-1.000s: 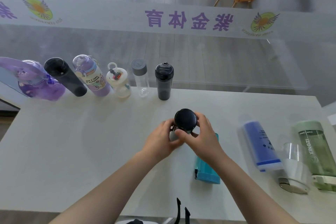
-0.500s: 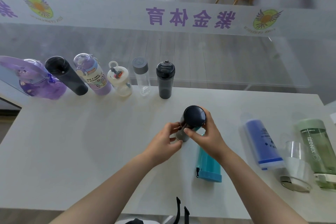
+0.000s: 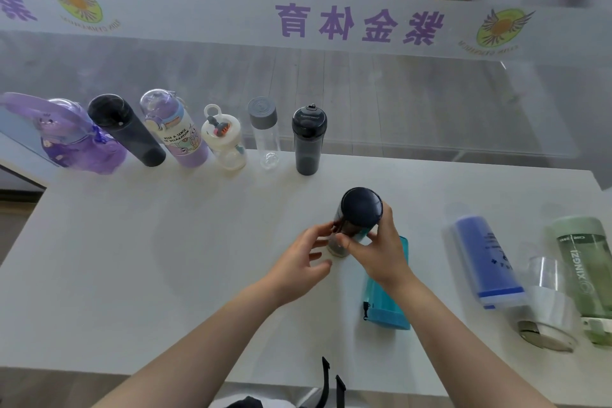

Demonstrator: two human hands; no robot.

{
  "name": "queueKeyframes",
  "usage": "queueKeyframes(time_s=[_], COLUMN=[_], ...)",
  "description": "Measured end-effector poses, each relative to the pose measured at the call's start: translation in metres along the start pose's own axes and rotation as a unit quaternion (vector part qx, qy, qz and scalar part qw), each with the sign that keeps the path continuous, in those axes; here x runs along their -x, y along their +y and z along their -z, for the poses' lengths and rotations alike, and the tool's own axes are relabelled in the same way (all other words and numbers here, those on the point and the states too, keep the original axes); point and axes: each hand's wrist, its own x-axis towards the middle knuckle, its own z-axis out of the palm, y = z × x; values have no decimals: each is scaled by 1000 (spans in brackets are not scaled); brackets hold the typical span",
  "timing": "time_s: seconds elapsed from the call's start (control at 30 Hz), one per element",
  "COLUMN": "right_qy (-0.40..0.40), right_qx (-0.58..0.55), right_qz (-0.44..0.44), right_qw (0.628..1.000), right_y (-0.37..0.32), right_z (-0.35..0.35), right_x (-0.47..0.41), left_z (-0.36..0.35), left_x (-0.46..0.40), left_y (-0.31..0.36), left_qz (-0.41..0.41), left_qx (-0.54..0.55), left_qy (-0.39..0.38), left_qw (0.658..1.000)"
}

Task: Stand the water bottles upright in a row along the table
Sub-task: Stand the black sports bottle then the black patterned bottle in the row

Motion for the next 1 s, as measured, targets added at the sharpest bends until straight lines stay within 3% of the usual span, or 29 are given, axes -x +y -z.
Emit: queueKeyframes(time_s=[0.1, 0.2, 0.37, 0.57, 1.0], right_qy=[4, 11, 12, 32, 25], right_qx=[4, 6, 39, 46, 20], right_qz=[11, 11, 18, -17, -52], right_qw=[1000, 1000, 999, 998, 998], right_y=[1, 2, 5, 5, -10], right_z=[4, 9, 13, 16, 13], right_x=[-5, -14, -34, -77, -175], left_z=[15, 39, 69, 77, 74], left_x=[-5, -12, -13, -5, -11], left_y=[-9, -28, -64, -83, -89], left_qz=[12, 84, 235, 296, 315], left_qx=[-98, -203, -402, -432, -423], left_qy=[-4, 2, -17, -36, -41], left_qw=[995, 975, 885, 851, 849])
